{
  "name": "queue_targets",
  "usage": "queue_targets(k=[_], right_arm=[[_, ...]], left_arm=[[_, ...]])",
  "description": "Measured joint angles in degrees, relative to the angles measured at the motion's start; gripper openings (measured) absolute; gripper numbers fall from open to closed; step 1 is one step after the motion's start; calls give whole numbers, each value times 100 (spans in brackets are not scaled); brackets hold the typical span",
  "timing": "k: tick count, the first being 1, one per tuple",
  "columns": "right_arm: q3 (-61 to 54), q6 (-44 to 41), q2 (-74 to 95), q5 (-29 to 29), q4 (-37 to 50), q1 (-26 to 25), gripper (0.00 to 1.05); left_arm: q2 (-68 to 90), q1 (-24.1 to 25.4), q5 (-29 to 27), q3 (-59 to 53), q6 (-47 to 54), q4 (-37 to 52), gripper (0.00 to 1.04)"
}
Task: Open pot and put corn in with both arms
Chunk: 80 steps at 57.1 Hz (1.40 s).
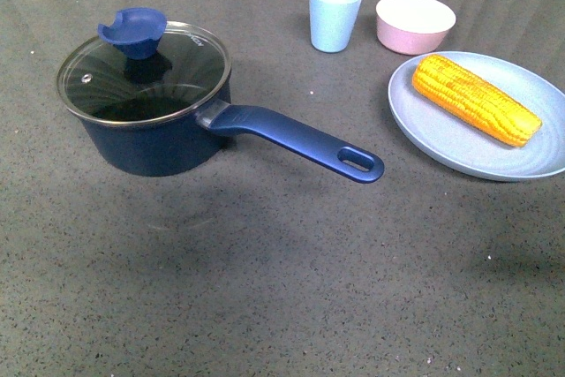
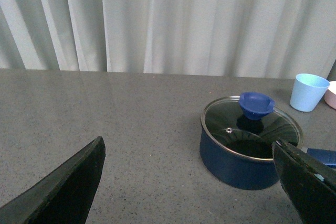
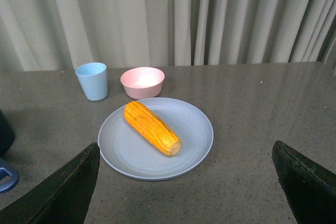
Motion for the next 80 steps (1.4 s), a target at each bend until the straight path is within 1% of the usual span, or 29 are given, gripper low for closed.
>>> queue_targets(k=[42,45,46,47,49,52,56,58,60,72,80], right_arm=[[-2,0,0,0,0,0,96],[-2,0,0,0,0,0,96],[-2,0,0,2,0,0,96],[-2,-2,0,0,0,0,96],[-2,0,-2,-2,0,0,96],[0,-2,-2,0,0,0,96],[-2,0,-2,0,0,0,96],[-2,-2,-2,0,0,0,96],[-2,-2,-2,0,0,0,96],[0,0,-2,0,0,0,96],[-2,0,-2,0,0,0,96]], left_arm=[[11,0,-4,7,-17,-13,96],[420,-120,-173,334,-352,-896,96],[855,-210,-284,588,-570,-1388,96],[1233,-289,-358,769,-717,-1648,96],[1775,-431,-428,918,-885,-1674,96],[2251,-570,-472,1010,-986,-1475,96],[2903,-745,-549,1132,-1027,-977,96],[3230,-813,-573,1198,-1027,-693,96],[3825,-881,-568,1329,-1025,-127,96],[6126,-1003,-535,1943,-944,1725,96],[7589,-1167,-442,2522,-927,2544,96]])
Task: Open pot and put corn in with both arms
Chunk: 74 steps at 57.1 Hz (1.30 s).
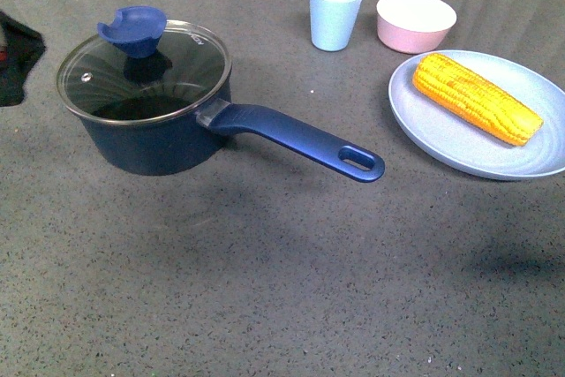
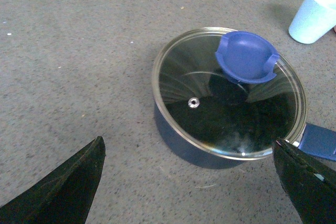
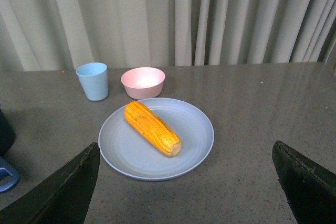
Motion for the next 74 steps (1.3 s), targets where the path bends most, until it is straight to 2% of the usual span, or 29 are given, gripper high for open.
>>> queue_targets(k=[6,27,74], right_arm=[[0,0,0,0,0,0,96],[2,0,0,0,0,0,96],[2,0,0,0,0,0,96]], left_arm=[[841,-116,22,413,42,328,96],[1897,-321,210,1113,105,815,96],[3220,-542,179,2260,120,846,96]])
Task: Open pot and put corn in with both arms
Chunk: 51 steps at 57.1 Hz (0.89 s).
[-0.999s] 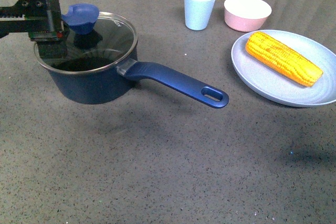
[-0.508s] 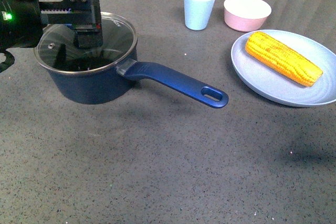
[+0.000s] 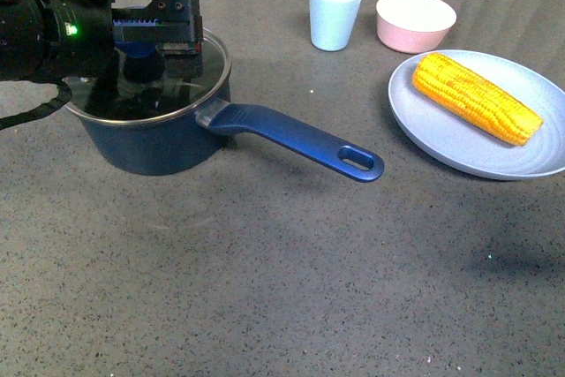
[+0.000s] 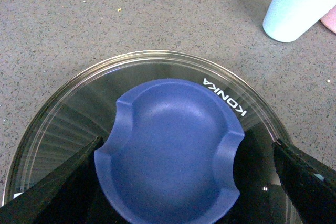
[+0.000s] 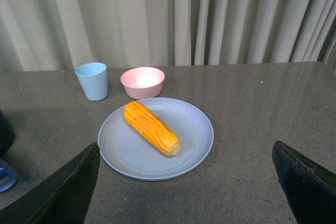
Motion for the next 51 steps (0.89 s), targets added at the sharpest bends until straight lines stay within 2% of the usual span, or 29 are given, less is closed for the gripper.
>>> queue_targets(k=[17,25,28,51], right_arm=[[-2,0,0,0,0,0,96],[0,0,0,0,0,0,96],[-2,-2,0,0,0,0,96],[0,-2,0,0,0,0,96]], left_arm=[[212,-55,-83,179,13,70,95],[275,-66,-278,234,33,74,64],[278,-63,-308,236,68,74,57],[66,-74,-337,164,155,-26,57]])
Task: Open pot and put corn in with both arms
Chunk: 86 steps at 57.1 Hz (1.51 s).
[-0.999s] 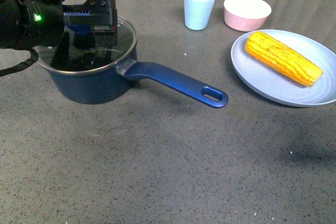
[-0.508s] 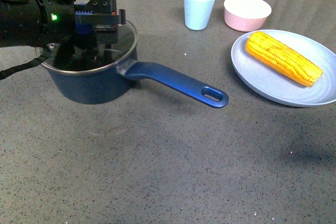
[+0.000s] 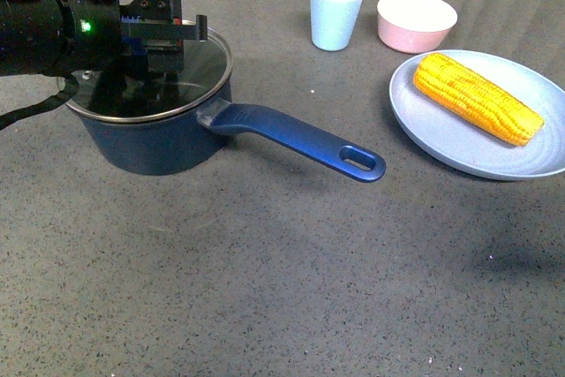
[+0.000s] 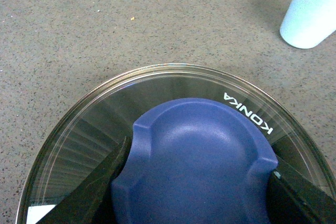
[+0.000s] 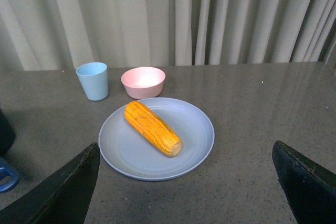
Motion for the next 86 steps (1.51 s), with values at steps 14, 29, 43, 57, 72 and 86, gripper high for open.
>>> queue_targets(k=[14,29,43,57,72,86], right_arm=[[-2,2,0,0,0,0,96],[-2,0,0,0,0,0,96],[0,0,0,0,0,0,96],[0,0,0,0,0,0,96],[-2,0,0,0,0,0,96],[-2,2,0,0,0,0,96]], left_arm=[[-566,74,101,-90,0,-166,57],[-1054,833,151,-374,127,-92,57],[-949,1738,264,-686,205,398,56],[-282,2330,282,-909,249,953,56],[352,2586,232,-918,186,1414,56],[964,2577,267,-831,153,1770,56]])
